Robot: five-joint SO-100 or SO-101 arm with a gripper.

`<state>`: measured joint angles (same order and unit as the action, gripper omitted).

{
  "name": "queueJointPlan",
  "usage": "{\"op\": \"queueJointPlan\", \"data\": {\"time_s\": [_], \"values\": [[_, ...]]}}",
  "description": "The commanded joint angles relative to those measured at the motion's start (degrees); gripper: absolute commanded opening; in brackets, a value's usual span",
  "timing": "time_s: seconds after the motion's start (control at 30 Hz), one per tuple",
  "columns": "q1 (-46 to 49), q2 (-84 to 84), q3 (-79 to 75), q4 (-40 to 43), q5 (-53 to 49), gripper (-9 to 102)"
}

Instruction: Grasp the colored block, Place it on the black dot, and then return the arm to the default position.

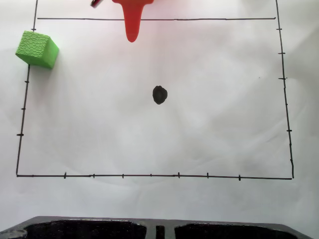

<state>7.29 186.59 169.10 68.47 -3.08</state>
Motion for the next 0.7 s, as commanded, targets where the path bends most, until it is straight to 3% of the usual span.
{"op": "queueJointPlan", "data": {"time_s": [0.0, 0.67], "values": [[0.0, 0.7, -0.09, -0.44, -0.26, 0], [0.18, -0.62, -0.44, -0.62, -1.49, 0]]}}
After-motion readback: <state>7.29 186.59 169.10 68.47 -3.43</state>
